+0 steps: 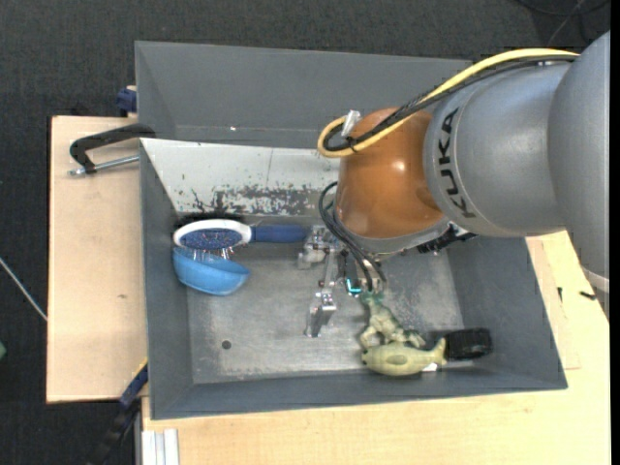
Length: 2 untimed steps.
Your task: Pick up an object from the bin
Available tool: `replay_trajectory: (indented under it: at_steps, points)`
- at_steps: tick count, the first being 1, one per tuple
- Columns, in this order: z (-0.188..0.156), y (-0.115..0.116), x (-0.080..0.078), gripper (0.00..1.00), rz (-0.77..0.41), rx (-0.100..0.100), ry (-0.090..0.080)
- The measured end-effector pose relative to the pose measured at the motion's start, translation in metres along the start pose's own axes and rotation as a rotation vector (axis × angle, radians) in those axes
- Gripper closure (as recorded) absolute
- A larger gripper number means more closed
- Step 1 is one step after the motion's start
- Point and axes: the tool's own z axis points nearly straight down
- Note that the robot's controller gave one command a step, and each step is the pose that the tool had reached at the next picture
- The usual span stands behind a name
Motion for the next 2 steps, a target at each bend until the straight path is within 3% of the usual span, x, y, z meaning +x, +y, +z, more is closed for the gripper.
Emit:
replay_trajectory:
  at_steps: [1,2]
  points:
    - [0.006,-0.110,-0.006,0.00,-0.014,0.004,-0.007]
    - [0.054,-0.134,0.011,0.00,-0.310,0.000,-0.023]
